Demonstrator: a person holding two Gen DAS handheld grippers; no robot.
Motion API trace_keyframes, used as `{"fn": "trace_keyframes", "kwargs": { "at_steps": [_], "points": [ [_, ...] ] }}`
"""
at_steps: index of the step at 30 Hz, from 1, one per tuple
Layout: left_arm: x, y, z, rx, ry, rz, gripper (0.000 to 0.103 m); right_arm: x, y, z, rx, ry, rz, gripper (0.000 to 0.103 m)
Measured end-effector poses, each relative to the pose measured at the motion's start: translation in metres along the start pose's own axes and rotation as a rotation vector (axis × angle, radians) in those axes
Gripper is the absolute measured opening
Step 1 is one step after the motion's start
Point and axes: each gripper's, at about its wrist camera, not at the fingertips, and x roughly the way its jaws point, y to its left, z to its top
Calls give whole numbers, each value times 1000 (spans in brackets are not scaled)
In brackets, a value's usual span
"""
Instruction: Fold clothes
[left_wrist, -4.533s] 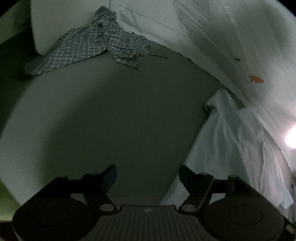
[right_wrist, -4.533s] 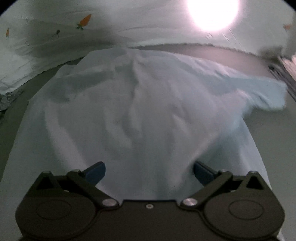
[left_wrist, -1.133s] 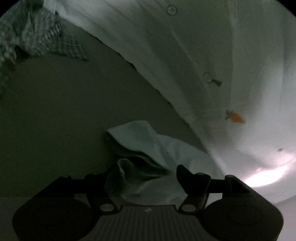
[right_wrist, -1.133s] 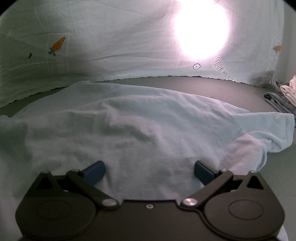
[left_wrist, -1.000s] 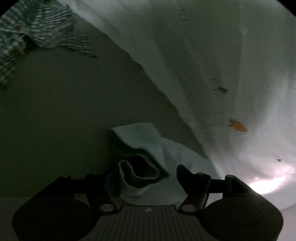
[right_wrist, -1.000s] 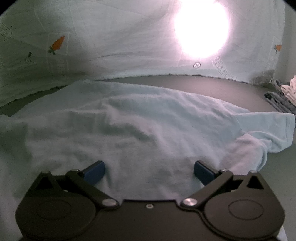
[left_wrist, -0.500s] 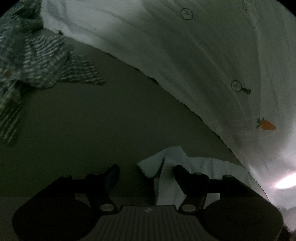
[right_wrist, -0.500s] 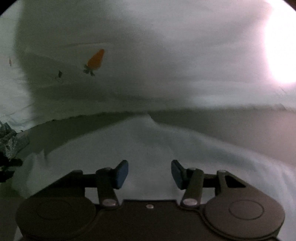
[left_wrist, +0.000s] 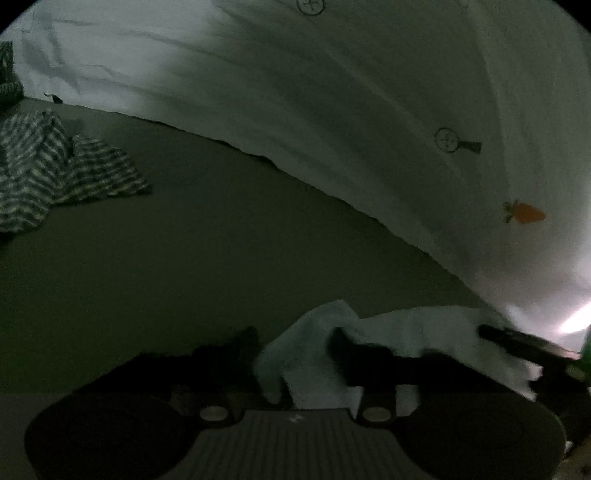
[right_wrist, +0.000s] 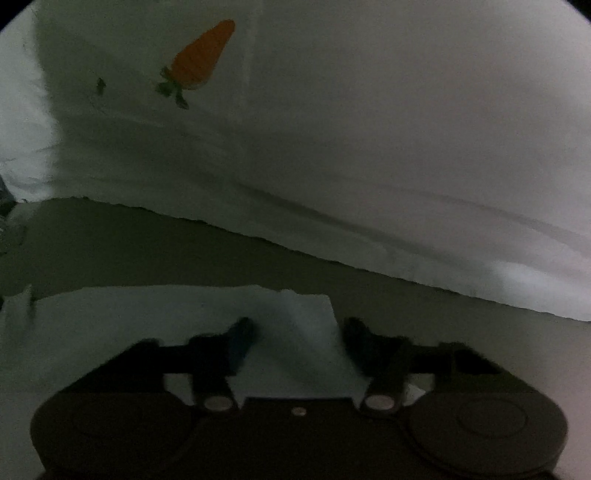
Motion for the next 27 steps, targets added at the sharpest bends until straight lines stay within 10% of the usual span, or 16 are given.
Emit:
{"fn": "trace_keyframes", "kwargs": {
  "at_steps": [4,15,21,27],
  "points": [
    [-4,9,-5,-34,-22,16,2,-8,-6,3,-7,-5,-3,11],
    [-105,10,-4,51,-230,99,2,-86,28,56,-204,-246,-45,10],
    [-79,22,2,76,-203,186,3,-29,51,66,-210,-187,-51,11],
    [-55,40,-7,17,-102,276,9,24,52,45,-87,9,-97,48]
  ]
}}
